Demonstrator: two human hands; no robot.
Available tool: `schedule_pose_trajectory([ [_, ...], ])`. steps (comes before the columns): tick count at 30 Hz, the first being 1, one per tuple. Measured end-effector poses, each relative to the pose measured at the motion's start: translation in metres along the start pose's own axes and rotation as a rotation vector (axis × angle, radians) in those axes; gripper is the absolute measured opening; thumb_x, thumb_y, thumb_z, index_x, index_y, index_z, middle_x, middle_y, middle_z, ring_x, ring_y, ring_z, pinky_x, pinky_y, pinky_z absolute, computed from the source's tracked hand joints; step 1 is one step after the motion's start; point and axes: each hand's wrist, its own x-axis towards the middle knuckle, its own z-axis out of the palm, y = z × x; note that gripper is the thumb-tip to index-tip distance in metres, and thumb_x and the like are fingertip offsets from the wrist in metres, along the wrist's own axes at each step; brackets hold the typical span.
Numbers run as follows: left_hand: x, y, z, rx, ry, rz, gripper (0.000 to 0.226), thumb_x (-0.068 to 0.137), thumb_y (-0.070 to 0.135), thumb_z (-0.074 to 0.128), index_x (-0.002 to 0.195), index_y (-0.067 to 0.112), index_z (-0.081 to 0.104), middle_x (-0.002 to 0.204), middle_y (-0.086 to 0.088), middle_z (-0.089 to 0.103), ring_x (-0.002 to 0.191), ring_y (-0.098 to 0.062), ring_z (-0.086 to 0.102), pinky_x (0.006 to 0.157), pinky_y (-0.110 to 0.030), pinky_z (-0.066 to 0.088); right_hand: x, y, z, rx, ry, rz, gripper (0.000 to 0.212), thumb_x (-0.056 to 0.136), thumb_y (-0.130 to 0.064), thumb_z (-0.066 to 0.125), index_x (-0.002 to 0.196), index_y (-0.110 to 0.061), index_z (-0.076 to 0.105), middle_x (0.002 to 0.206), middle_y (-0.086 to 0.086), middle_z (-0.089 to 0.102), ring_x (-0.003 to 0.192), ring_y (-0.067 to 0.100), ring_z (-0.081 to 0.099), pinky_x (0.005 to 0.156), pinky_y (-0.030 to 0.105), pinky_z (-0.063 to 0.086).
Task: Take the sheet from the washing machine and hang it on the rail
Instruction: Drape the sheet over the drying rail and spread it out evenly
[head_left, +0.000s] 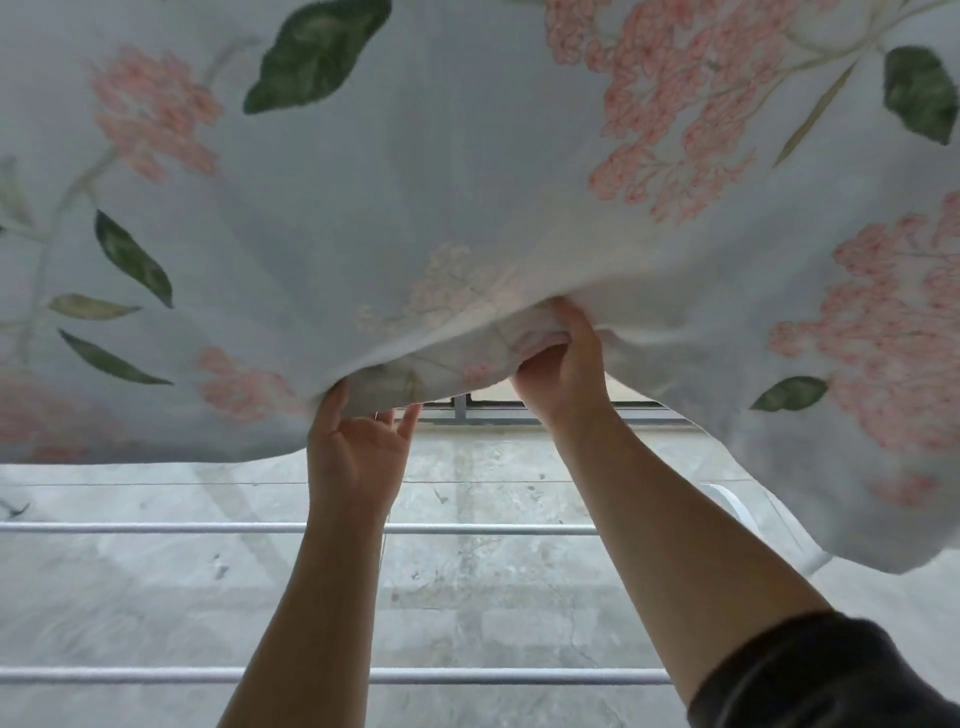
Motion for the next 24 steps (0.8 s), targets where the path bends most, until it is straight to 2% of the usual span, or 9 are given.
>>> schedule_pose_trajectory([
  [3, 0.003, 0.004, 0.001, -0.019, 0.069, 0.045, 0.047, 0.048, 0.033, 0.087, 0.088, 0.025, 0.063, 0.085, 0.011, 0.066, 0.094, -0.006, 0.061, 0.091, -0.04, 0.042, -0.001, 0.002, 0.006, -0.009, 0.025, -0.005, 0.025, 0.09, 0.0, 0.041, 0.082, -0.012, 0.061, 0.07, -0.001, 0.066, 0.063, 0.009, 0.065, 0.06, 0.019, 0.054],
  [5, 0.004, 0.008, 0.003, -0.073, 0.109, 0.09, 0.015, 0.077, 0.025, 0.071, 0.09, 0.023, 0.063, 0.077, 0.01, 0.065, 0.081, -0.004, 0.063, 0.089, -0.034, 0.049, -0.007, 0.008, -0.001, 0.007, 0.08, 0.028, 0.026, 0.09, -0.001, 0.047, 0.073, -0.011, 0.064, 0.065, -0.002, 0.063, 0.054, 0.005, 0.061, 0.054, 0.012, 0.051],
  [6, 0.006, 0.008, 0.001, -0.122, 0.129, 0.123, 0.01, 0.084, 0.018, 0.062, 0.094, 0.021, 0.065, 0.083, 0.008, 0.069, 0.085, -0.005, 0.065, 0.085, -0.029, 0.053, -0.01, 0.011, -0.007, -0.005, 0.1, 0.012, 0.026, 0.091, -0.003, 0.049, 0.074, -0.01, 0.067, 0.069, -0.002, 0.067, 0.059, 0.006, 0.064, 0.06, 0.013, 0.053],
  [8, 0.006, 0.003, -0.008, -0.072, 0.218, 0.167, 0.019, 0.086, 0.01, 0.057, 0.1, 0.018, 0.066, 0.096, 0.004, 0.072, 0.095, -0.009, 0.067, 0.082, -0.026, 0.055, -0.016, 0.014, -0.017, -0.049, 0.132, -0.054, 0.027, 0.093, -0.008, 0.049, 0.081, -0.012, 0.073, 0.083, 0.001, 0.073, 0.075, 0.009, 0.069, 0.076, 0.022, 0.056],
  [9, 0.005, -0.001, -0.012, -0.012, 0.292, 0.168, 0.02, 0.087, 0.008, 0.057, 0.102, 0.018, 0.064, 0.096, 0.004, 0.073, 0.095, -0.01, 0.067, 0.077, -0.027, 0.056, -0.019, 0.014, -0.021, -0.065, 0.153, -0.084, 0.029, 0.094, -0.009, 0.049, 0.081, -0.013, 0.075, 0.085, 0.0, 0.073, 0.077, 0.008, 0.069, 0.076, 0.023, 0.056],
  [12, -0.003, -0.008, -0.023, 0.091, 0.409, 0.13, 0.018, 0.09, 0.008, 0.056, 0.104, 0.019, 0.061, 0.089, 0.007, 0.074, 0.086, -0.01, 0.07, 0.065, -0.028, 0.058, -0.032, 0.015, -0.03, -0.126, 0.274, -0.107, 0.017, 0.091, -0.011, 0.055, 0.087, -0.016, 0.07, 0.073, -0.007, 0.07, 0.059, 0.003, 0.061, 0.055, 0.015, 0.052],
  [17, -0.018, 0.007, -0.032, 0.153, 0.379, 0.044, 0.034, 0.091, 0.013, 0.055, 0.124, 0.018, 0.054, 0.112, 0.003, 0.066, 0.106, -0.015, 0.061, 0.078, -0.031, 0.049, -0.061, 0.034, -0.049, -0.347, 0.362, 0.036, 0.016, 0.088, -0.008, 0.058, 0.098, -0.019, 0.062, 0.096, -0.003, 0.07, 0.096, 0.014, 0.064, 0.074, 0.032, 0.049],
  [21, -0.045, 0.031, -0.042, 0.23, 0.406, -0.029, 0.024, 0.091, 0.014, 0.054, 0.114, 0.015, 0.057, 0.113, -0.002, 0.063, 0.109, -0.019, 0.057, 0.083, -0.034, 0.046, -0.09, 0.07, -0.055, -0.427, 0.359, 0.171, 0.006, 0.092, -0.011, 0.053, 0.09, -0.014, 0.058, 0.098, 0.005, 0.066, 0.098, 0.022, 0.062, 0.079, 0.035, 0.05],
  [24, -0.069, 0.06, -0.058, 0.211, 0.554, -0.01, 0.018, 0.095, 0.013, 0.049, 0.113, 0.012, 0.049, 0.109, -0.009, 0.061, 0.104, -0.025, 0.057, 0.081, -0.039, 0.046, -0.108, 0.106, -0.056, -0.468, 0.325, 0.32, 0.01, 0.094, -0.013, 0.053, 0.103, -0.014, 0.057, 0.106, 0.005, 0.067, 0.102, 0.023, 0.063, 0.085, 0.036, 0.051],
])
